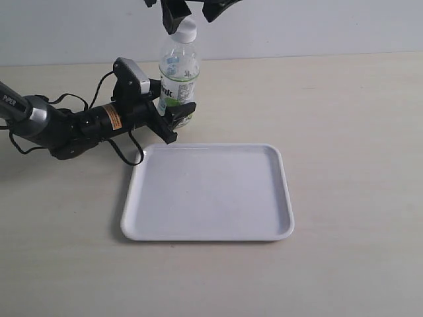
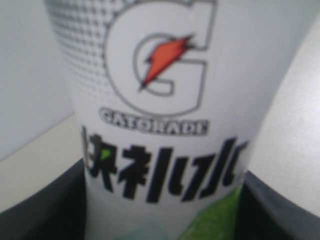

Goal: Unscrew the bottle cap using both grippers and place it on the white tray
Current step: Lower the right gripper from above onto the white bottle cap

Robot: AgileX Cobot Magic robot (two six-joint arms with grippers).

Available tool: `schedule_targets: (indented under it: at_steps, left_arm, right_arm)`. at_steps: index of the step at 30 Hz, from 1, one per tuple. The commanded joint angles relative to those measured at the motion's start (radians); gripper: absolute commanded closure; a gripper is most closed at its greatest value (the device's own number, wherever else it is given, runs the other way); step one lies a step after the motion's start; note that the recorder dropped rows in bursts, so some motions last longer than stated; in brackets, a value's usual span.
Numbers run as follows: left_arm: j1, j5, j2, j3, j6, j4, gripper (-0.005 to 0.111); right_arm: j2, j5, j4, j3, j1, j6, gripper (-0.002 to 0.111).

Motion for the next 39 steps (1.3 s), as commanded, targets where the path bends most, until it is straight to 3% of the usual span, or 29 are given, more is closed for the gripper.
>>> schedule_targets:
  at_steps: [1, 10, 39]
  left_arm:
    - [-0.006, 0.032, -0.002, 0.008, 0.039, 0.022, 0.107]
    - [-0.006, 0.032, -0.002, 0.008, 0.055, 0.022, 0.107]
    - [-0.006, 0.032, -0.002, 0.008, 0.055, 0.022, 0.107]
  right_arm:
    - [0.023, 0.012, -0.008, -0.006, 0.0, 0.0, 0.042]
    - [0.026, -0.073, -0.009, -0.006, 0.0, 0.0, 0.042]
    - [0.042, -0.049, -0.012, -0.006, 0.0, 0.0, 0.044]
